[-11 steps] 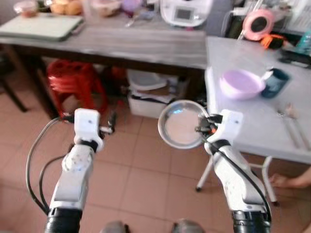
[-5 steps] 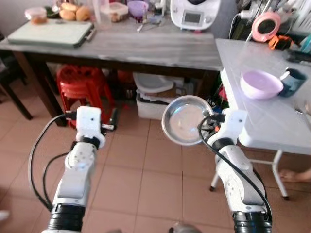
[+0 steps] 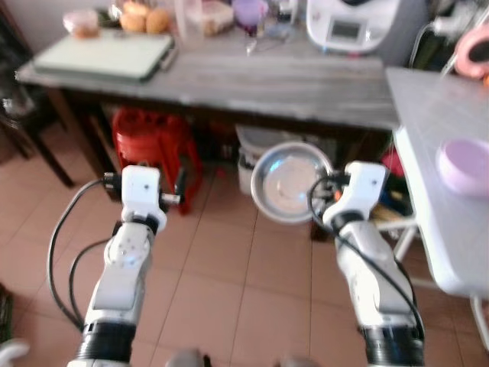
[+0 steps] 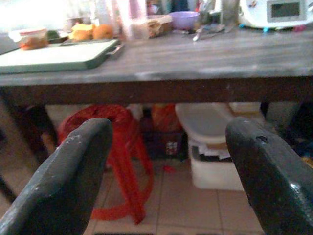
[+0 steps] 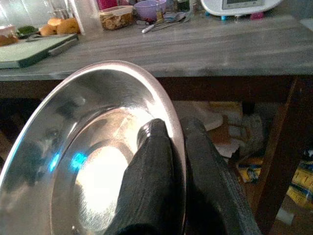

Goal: Setting the table

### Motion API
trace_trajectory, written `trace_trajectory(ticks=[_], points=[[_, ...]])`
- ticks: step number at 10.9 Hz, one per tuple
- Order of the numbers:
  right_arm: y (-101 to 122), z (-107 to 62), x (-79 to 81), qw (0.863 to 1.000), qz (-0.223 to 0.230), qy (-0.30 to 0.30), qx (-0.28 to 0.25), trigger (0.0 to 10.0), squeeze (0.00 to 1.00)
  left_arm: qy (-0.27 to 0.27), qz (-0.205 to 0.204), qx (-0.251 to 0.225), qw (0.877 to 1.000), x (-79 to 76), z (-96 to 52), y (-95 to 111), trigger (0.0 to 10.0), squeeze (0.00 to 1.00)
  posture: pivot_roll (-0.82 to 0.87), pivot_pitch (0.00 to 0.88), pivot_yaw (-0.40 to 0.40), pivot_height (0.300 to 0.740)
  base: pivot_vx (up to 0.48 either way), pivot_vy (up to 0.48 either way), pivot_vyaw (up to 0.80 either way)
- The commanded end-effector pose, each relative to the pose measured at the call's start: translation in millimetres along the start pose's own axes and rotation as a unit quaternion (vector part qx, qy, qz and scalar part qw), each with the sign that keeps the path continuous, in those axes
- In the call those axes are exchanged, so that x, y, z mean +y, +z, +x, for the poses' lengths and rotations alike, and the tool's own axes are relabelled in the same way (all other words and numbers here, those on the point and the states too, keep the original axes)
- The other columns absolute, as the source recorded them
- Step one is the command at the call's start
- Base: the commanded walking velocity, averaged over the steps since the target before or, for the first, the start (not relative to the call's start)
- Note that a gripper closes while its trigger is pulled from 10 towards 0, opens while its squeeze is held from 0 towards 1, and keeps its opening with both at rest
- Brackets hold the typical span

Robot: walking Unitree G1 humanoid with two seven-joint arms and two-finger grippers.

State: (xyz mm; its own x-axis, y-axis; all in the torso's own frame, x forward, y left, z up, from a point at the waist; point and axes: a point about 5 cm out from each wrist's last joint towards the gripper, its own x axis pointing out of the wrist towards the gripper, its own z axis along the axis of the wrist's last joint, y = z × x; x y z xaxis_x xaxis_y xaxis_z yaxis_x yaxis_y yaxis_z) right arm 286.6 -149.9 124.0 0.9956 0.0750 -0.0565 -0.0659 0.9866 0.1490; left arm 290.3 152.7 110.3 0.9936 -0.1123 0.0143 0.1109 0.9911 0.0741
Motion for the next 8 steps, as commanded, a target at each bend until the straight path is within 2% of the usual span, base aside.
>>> trace_trajectory(ticks=[1, 4, 7, 8], points=[[4.8, -1.5, -8.3, 1.0, -0.01, -0.013, -0.012, 10.0, 0.0, -0.011, -0.001, -0.008, 1.0, -6.7, 2.0, 4.1, 10.0, 0.0, -0.05, 0.0, -0.003, 0.74, 0.454, 0.0, 0.0], [6.5, -0.9, -6.5, 1.0, -0.011, -0.005, -0.02, 10.0, 0.0, -0.016, -0.001, -0.012, 1.0, -9.3, 3.0, 5.6, 10.0, 0.0, -0.05, 0.0, -0.002, 0.74, 0.454, 0.0, 0.0], [9.6, -1.1, -9.5, 0.999, -0.019, -0.002, -0.029, 10.0, 0.0, -0.014, -0.001, -0.001, 1.0, -4.4, -6.0, 1.2, 10.0, 0.0, -0.04, 0.0, -0.001, 0.74, 0.454, 0.0, 0.0], [10.6, 1.7, -8.4, 0.999, -0.015, -0.001, -0.032, 10.0, 0.0, -0.013, -0.006, 0.002, 1.0, -7.0, -5.4, 0.3, 10.0, 0.0, -0.04, 0.0, -0.003, 0.74, 0.45, 0.0, 0.0]])
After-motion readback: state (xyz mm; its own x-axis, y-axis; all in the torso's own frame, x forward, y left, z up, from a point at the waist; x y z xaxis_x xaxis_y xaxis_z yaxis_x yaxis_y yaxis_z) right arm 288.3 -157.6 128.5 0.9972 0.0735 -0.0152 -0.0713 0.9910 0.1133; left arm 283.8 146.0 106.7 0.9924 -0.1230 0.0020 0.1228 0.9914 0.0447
